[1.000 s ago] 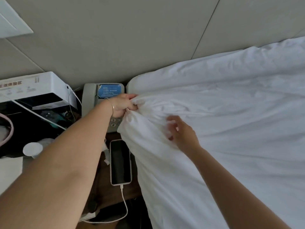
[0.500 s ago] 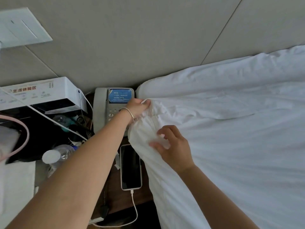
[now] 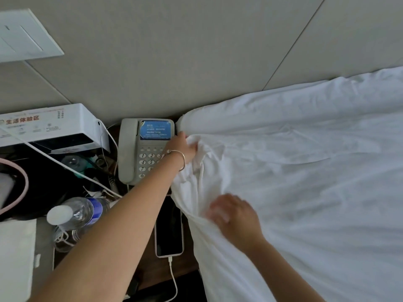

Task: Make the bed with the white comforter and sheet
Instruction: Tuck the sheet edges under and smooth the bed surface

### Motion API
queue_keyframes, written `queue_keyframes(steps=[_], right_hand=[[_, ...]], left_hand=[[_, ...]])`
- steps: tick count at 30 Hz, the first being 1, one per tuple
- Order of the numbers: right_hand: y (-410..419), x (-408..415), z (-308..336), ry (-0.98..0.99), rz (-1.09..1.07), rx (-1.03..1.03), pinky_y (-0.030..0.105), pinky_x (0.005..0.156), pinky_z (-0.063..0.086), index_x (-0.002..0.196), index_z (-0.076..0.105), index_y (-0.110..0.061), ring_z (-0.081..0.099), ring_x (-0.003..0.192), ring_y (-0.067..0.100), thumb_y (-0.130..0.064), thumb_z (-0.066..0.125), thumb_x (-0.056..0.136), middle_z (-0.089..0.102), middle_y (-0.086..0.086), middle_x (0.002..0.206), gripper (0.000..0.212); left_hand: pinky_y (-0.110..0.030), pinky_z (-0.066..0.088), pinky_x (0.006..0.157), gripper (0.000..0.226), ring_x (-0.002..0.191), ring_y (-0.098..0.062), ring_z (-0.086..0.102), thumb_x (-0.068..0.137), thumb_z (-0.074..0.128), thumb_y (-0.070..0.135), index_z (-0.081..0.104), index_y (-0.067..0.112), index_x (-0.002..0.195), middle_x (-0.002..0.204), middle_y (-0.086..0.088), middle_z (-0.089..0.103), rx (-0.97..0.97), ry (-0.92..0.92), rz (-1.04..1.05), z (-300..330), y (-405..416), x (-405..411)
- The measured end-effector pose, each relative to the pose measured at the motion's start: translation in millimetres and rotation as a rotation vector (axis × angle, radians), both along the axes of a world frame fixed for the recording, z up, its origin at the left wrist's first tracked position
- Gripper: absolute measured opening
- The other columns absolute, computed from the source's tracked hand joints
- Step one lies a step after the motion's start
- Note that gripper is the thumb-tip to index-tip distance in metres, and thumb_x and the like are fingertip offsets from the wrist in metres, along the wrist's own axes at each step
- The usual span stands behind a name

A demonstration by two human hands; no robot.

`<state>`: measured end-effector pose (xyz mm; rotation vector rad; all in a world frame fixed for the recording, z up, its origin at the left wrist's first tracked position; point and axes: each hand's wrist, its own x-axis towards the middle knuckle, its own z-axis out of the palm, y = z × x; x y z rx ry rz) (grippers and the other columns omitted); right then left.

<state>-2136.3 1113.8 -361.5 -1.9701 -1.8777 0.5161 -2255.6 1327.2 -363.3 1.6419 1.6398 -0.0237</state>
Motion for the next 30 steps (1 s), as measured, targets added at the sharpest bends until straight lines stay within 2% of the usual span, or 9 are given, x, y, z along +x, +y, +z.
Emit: queue_keyframes(steps=[4, 7, 9, 12, 15, 21, 23, 26, 30], right_hand=[[40, 49, 0, -0.064, -0.273, -0.022, 0.041, 0.092, 0.047, 0.129, 0.060, -0.032, 0.050, 0.116, 0.028, -0.044, 0.040, 0.094, 0.058, -0.001, 0.129, 0.042], [77, 77, -6, -0.055, -0.232, -0.186, 0.047, 0.110, 0.028, 0.148, 0.028, -0.044, 0.020, 0.141, 0.026, -0.042, 0.038, 0.100, 0.024, -0.007, 0.158, 0.049], [103, 91, -7, -0.120, -0.167, -0.195, 0.045, 0.115, 0.019, 0.152, 0.014, -0.045, 0.007, 0.147, 0.019, -0.042, 0.034, 0.102, 0.010, -0.009, 0.162, 0.054], [143, 108, -6, -0.110, 0.004, -0.265, 0.043, 0.117, 0.021, 0.154, 0.017, -0.035, 0.005, 0.150, 0.011, -0.038, 0.040, 0.101, 0.011, -0.008, 0.163, 0.058], [171, 119, -9, -0.063, 0.071, -0.371, 0.040, 0.113, 0.029, 0.149, 0.029, -0.025, 0.015, 0.149, 0.015, -0.035, 0.046, 0.099, 0.016, -0.005, 0.162, 0.053], [197, 134, -7, -0.430, 0.168, -0.255, 0.036, 0.115, 0.020, 0.154, 0.017, -0.027, 0.003, 0.149, 0.008, -0.048, 0.033, 0.101, 0.012, -0.010, 0.162, 0.059], [196, 130, -8, -0.389, 0.141, -0.149, 0.039, 0.107, 0.035, 0.146, 0.037, -0.023, 0.024, 0.144, 0.016, -0.039, 0.047, 0.098, 0.032, -0.004, 0.155, 0.051], [186, 122, -12, -0.374, 0.182, 0.216, 0.040, 0.061, 0.053, 0.099, 0.065, -0.010, 0.059, 0.094, 0.032, -0.018, 0.074, 0.082, 0.059, 0.009, 0.100, 0.021], [179, 115, -14, -0.130, 0.251, -0.252, 0.036, 0.095, 0.041, 0.124, 0.059, -0.023, 0.047, 0.120, 0.023, -0.047, 0.058, 0.093, 0.054, 0.001, 0.123, 0.039]], left_hand=[[-0.026, 0.048, 0.071, 0.037, 0.090, -0.023, 0.062, 0.087, 0.066, 0.042, 0.063, 0.009, 0.105, 0.101, -0.006, 0.065, -0.134, -0.051, -0.265, 9, -1, -7], [-0.025, 0.044, 0.066, 0.027, 0.088, -0.020, 0.059, 0.098, 0.053, 0.032, 0.067, 0.009, 0.101, 0.095, -0.007, 0.064, -0.159, -0.285, -0.068, 19, 21, -23], [-0.029, 0.046, 0.071, 0.025, 0.097, -0.026, 0.058, 0.100, 0.049, 0.024, 0.064, 0.006, 0.111, 0.106, -0.012, 0.062, -0.152, -0.051, -0.119, 14, 39, -17], [-0.041, 0.044, 0.091, 0.031, 0.117, -0.035, 0.052, 0.095, 0.051, 0.012, 0.052, 0.004, 0.125, 0.127, -0.016, 0.054, 0.108, 0.266, -0.149, 2, 28, 16], [-0.043, 0.041, 0.084, 0.027, 0.112, -0.032, 0.050, 0.091, 0.055, 0.013, 0.054, 0.010, 0.117, 0.119, -0.012, 0.052, 0.575, 0.016, -0.246, 12, -15, 46], [-0.065, -0.003, 0.109, 0.099, 0.142, -0.040, -0.025, 0.069, 0.044, 0.087, 0.000, 0.048, 0.149, 0.158, 0.003, -0.024, 0.002, 0.449, -0.308, -14, -39, 41], [-0.067, -0.003, 0.108, 0.077, 0.143, -0.037, -0.023, 0.077, 0.030, 0.084, 0.020, 0.050, 0.145, 0.160, 0.005, -0.017, 0.028, 0.348, -0.151, -17, -18, 33], [-0.057, 0.014, 0.114, 0.044, 0.146, -0.030, 0.003, 0.098, 0.031, 0.046, 0.030, 0.047, 0.143, 0.158, 0.001, 0.014, 0.159, 0.329, -0.127, -20, 11, 20], [-0.047, 0.023, 0.112, 0.070, 0.140, -0.029, 0.013, 0.085, 0.059, 0.022, 0.028, 0.047, 0.142, 0.146, -0.002, 0.023, 0.242, 0.535, -0.356, -21, 31, 12]])
